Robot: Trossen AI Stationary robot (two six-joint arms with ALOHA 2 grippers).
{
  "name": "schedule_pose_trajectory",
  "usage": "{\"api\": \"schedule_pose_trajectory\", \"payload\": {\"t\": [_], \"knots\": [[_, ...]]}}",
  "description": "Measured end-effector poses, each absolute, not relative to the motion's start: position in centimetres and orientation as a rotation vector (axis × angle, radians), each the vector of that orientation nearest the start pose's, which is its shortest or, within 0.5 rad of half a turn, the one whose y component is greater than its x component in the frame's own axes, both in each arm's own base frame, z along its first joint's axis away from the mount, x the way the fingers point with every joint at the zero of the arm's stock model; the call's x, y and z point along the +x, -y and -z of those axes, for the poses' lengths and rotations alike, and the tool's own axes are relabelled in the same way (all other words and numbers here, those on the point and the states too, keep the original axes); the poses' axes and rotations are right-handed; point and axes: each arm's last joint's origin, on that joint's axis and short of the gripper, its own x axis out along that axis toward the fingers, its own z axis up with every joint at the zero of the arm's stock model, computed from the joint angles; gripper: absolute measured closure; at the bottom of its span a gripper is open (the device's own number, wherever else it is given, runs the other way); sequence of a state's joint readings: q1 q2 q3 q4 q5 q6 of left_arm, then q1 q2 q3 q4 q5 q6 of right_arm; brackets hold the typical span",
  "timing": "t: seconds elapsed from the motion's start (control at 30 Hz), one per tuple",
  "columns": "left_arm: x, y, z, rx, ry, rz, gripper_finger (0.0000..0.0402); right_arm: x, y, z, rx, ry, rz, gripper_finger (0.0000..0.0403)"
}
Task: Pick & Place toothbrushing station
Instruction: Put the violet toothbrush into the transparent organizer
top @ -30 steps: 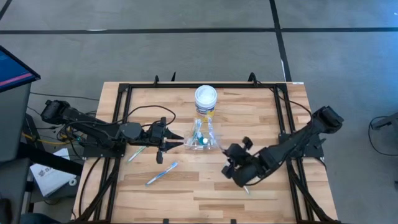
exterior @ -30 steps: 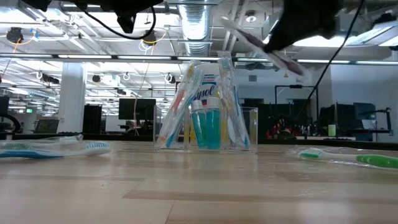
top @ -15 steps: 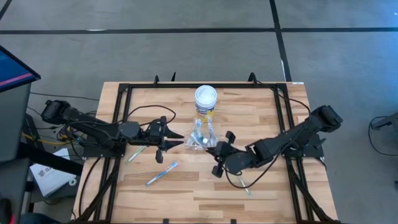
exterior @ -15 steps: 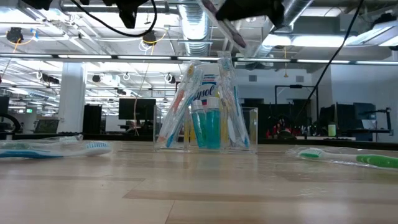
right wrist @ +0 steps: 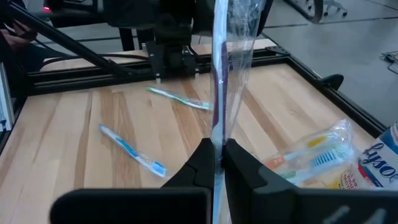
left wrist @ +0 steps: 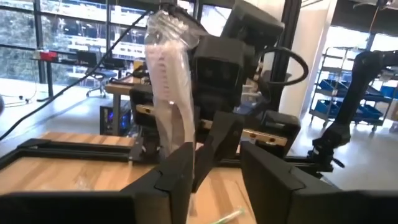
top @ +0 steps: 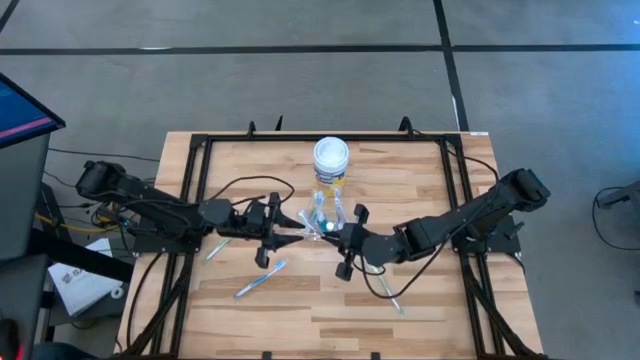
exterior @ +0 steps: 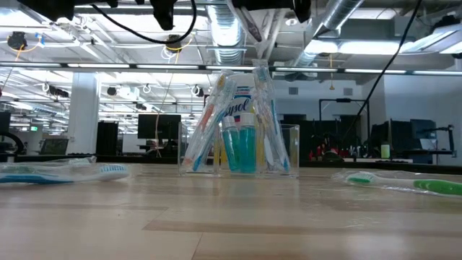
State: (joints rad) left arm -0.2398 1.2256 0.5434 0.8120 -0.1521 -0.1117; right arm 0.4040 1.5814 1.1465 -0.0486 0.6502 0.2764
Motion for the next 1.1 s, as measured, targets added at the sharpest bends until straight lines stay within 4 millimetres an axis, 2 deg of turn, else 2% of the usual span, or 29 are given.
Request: {"api": "schedule_pose_trajectory", "payload": {"t": [0.2,0.43,0.83,1.1], "knots": [[24.9,5.5,-25.6,-0.113,0.127,0.085,0.0244,33.0,-12.2,-27.9,0.017,-0.360,0.289,0.0397],[25.3,4.9,-25.5,-0.116,0.150,0.048,0.0231,33.3,-12.3,-28.4,0.005,-0.319,0.252,0.0397],[26.8,5.3,-24.3,-0.092,0.243,0.095,0.0231,33.5,-11.7,-28.4,0.007,-0.322,0.271,0.0397],[26.9,5.4,-24.4,-0.079,0.291,0.090,0.0262,33.8,-11.6,-28.0,0.010,-0.333,0.253,0.0397]]}}
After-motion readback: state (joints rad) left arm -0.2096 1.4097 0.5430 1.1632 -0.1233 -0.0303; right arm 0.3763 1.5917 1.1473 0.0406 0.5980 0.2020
